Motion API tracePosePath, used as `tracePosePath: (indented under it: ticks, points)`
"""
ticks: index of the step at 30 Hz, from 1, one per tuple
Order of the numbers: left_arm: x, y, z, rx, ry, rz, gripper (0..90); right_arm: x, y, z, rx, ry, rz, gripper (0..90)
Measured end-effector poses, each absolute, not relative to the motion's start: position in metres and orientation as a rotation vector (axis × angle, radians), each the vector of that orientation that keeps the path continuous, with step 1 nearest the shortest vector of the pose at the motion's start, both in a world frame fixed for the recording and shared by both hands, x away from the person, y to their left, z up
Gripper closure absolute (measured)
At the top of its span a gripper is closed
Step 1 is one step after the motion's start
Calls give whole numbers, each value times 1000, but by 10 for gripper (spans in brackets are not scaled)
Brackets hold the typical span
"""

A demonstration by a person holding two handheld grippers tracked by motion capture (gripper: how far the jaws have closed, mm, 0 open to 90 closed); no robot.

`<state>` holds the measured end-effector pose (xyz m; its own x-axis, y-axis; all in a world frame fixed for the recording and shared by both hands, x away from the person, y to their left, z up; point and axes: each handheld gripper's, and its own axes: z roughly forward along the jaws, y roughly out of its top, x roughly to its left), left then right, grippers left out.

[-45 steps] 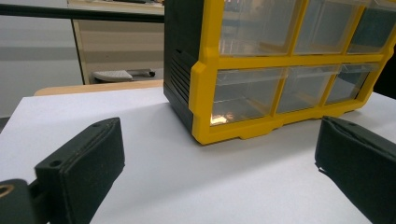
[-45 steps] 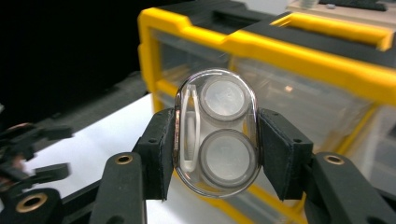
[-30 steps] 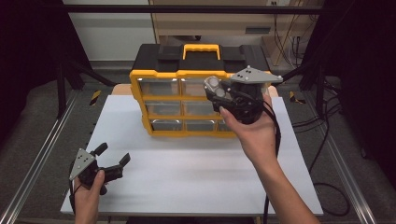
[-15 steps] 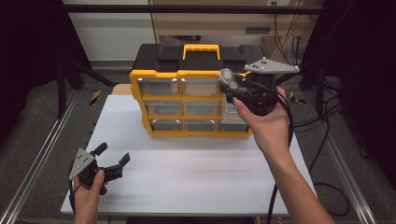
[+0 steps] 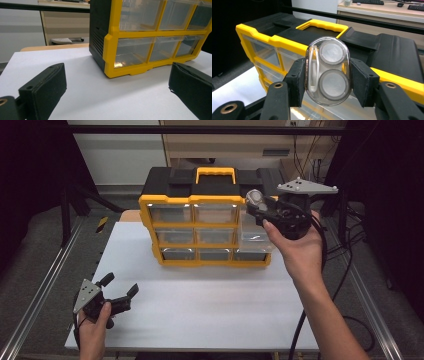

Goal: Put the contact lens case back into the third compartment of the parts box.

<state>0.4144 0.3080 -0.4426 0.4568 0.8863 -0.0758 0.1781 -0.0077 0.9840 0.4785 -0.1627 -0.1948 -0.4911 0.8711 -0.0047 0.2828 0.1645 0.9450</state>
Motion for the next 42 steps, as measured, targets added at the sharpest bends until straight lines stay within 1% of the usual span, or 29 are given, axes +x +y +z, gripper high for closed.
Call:
tracePosePath:
  ticks: [31,42]
  points:
    - [413,308,-442,1495,981,738,13,482,-186,-197,1121,1868,1303,492]
    - [413,308,-442,1496,980,736,13,484,-185,-201,1126,1896,1290,491]
